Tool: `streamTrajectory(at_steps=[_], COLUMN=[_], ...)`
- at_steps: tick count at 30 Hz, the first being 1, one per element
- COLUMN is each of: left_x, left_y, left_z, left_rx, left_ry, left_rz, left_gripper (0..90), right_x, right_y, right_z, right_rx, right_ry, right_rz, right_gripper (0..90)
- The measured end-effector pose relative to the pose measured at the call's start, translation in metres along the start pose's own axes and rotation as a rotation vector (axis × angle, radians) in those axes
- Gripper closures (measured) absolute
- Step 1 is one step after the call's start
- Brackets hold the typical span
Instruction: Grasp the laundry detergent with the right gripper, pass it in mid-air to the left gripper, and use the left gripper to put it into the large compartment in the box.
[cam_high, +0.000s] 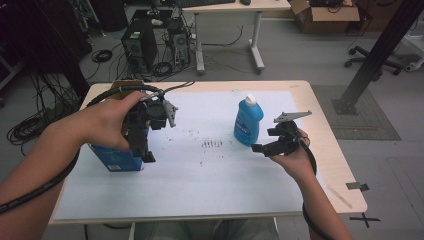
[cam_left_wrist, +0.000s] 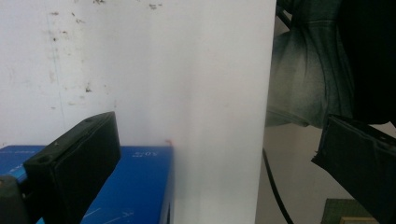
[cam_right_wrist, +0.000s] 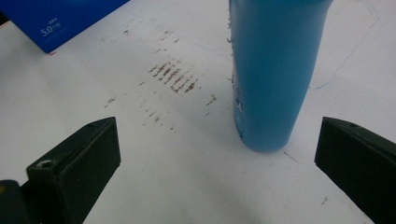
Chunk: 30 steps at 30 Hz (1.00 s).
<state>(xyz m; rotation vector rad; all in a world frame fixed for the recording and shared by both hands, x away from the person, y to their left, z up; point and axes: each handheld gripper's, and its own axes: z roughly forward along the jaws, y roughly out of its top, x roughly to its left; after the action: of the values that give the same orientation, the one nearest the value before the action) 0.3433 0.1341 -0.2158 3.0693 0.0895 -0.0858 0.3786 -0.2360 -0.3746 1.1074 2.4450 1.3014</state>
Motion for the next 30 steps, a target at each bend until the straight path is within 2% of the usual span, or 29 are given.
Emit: streamTrajectory(at_steps=[10,16,18,21,30], left_x=[0.001,0.000,0.000,0.000,0.000], left_y=[-0.002,-0.002,-0.004,-0.005,-0.011], left_z=[-0.002,-0.002,-0.001,-0.001,-0.001], left_rx=[-0.002,-0.005,-0.009,-0.007,-0.006], left_ry=[0.000,-0.004,-0.003,-0.004,-0.005], left_rz=[-0.004,-0.008,-0.010,-0.013,-0.021], left_gripper=[0.2,0.2,0.1,0.2,0.1], right_x=[-0.005,-0.010,-0.011,-0.014,-0.019], right_y=[-0.003,-0.008,-0.010,-0.012,-0.010], right_z=[0.015,0.026,0.033,0.037,0.046], right_rx=[-0.056,-0.087,-0.097,-0.114,-0.155], right_ry=[-0.050,-0.043,-0.074,-0.088,-0.098], right_rz=[0.003,0.017,0.000,0.000,0.007], right_gripper=[0.1,0.1,0.1,0.1,0.1])
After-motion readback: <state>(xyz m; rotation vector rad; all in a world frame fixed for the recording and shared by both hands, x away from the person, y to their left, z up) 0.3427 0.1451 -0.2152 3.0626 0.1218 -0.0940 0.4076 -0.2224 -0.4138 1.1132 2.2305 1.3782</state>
